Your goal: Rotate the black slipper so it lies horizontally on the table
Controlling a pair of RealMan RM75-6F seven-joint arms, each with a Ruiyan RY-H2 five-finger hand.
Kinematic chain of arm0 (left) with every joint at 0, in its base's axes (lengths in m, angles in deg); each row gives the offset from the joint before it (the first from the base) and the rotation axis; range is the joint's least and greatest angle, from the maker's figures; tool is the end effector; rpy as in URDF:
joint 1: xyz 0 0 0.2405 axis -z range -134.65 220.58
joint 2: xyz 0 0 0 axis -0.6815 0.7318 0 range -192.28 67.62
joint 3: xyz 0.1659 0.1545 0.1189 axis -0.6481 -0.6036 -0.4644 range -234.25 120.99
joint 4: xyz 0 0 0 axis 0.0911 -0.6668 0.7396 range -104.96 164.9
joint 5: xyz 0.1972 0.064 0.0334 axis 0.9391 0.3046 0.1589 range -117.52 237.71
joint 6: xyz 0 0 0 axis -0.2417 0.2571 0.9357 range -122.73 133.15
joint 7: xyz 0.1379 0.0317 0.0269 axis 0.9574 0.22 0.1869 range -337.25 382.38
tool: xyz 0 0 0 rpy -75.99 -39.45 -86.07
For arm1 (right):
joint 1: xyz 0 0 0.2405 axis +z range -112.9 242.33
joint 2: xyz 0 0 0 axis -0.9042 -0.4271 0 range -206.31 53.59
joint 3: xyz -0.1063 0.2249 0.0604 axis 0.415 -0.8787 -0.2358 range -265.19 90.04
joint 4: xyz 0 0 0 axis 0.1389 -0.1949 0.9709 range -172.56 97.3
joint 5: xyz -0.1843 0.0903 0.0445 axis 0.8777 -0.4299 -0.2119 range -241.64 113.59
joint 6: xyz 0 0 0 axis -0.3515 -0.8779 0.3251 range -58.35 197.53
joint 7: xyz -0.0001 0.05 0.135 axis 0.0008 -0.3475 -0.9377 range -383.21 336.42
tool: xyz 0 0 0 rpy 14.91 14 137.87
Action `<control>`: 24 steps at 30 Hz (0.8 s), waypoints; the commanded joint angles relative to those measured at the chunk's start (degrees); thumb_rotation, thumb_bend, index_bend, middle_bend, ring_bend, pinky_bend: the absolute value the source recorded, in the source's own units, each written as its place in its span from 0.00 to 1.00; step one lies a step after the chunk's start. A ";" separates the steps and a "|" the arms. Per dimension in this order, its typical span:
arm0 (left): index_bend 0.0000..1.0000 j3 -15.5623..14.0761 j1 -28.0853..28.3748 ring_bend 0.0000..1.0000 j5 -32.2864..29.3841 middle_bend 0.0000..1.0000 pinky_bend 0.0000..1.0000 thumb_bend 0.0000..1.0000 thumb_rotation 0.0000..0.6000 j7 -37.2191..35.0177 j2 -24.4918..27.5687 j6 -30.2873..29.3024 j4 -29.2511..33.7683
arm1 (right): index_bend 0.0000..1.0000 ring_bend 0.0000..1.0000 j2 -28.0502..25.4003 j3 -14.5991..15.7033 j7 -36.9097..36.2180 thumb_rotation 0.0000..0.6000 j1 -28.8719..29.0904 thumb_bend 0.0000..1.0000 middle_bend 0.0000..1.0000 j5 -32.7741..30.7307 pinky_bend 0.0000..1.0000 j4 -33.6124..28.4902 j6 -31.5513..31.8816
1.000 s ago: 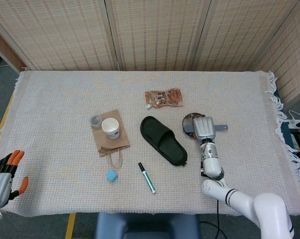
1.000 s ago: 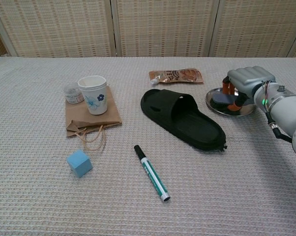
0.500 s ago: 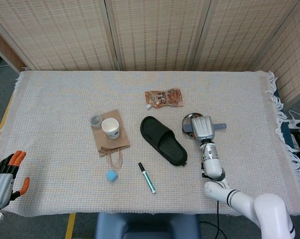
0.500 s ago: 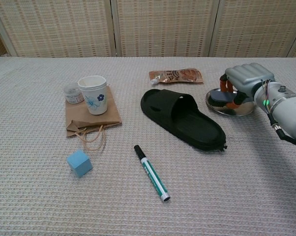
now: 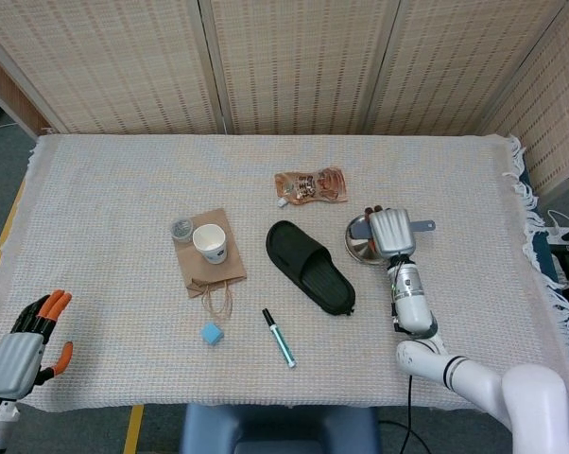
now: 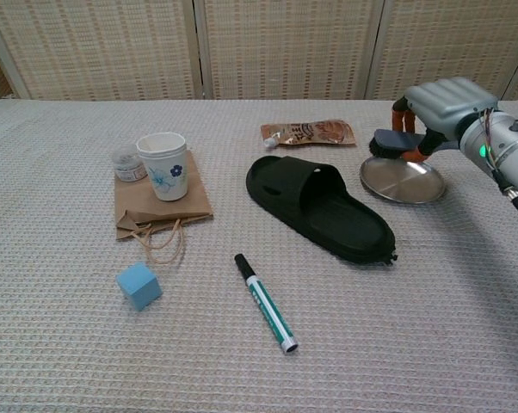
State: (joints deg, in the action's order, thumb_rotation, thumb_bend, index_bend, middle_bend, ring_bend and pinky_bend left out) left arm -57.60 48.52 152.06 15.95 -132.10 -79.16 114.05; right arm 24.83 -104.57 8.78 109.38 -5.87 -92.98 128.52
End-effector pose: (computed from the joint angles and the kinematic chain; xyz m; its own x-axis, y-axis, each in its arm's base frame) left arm -0.3203 0.1713 0.1234 0.3446 0.0851 0.9349 0.9355 -0.1138 -0.3344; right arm -0.1961 -0.4156 -0.0056 0.6684 -0.0229 0.7435 -0.7420 -0.0908 0.6642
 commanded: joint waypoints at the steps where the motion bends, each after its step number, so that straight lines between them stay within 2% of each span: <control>1: 0.00 -0.85 2.49 0.00 2.38 0.00 0.10 0.51 1.00 2.13 -0.15 2.87 2.03 | 0.91 0.58 -1.99 -0.97 0.98 1.00 -0.33 0.44 0.61 -0.55 0.90 -2.46 0.79; 7: 0.00 -1.34 6.17 0.00 4.71 0.00 0.10 0.53 1.00 4.69 0.49 7.70 5.80 | 0.91 0.58 -3.13 -1.64 1.74 1.00 -0.43 0.44 0.61 -1.49 0.90 -4.11 1.04; 8: 0.00 -1.26 8.06 0.00 5.54 0.00 0.10 0.54 1.00 5.90 0.70 10.16 7.55 | 0.91 0.58 -3.43 -1.91 1.91 1.00 -0.45 0.44 0.61 -2.01 0.90 -4.54 0.92; 9: 0.00 0.24 13.34 0.00 7.21 0.00 0.11 0.55 1.00 6.77 0.28 15.92 10.68 | 0.91 0.58 -3.62 -2.15 2.20 1.00 -0.45 0.44 0.61 -3.03 0.90 -4.58 0.22; 13: 0.00 3.27 19.80 0.00 3.90 0.00 0.11 0.56 1.00 6.95 0.08 24.54 14.66 | 0.91 0.58 -3.64 -3.08 2.72 1.00 0.32 0.44 0.61 -4.81 0.90 -4.77 -0.77; 16: 0.00 4.43 23.74 0.00 1.73 0.00 0.11 0.57 1.00 7.73 -1.55 30.11 16.27 | 0.91 0.58 -3.18 -4.42 2.91 1.00 1.75 0.44 0.61 -6.00 0.90 -4.30 -1.37; 24: 0.00 6.19 31.57 0.00 -3.13 0.00 0.11 0.57 1.00 12.79 -10.22 39.79 14.93 | 0.91 0.58 -2.84 -6.66 4.62 1.00 5.31 0.44 0.61 -8.95 0.90 -5.12 -2.98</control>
State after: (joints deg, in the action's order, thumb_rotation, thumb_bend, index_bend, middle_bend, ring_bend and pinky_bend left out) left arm -52.34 77.96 150.74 27.37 -140.04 -41.57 129.36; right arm 22.06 -111.18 13.13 114.46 -14.66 -97.78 125.67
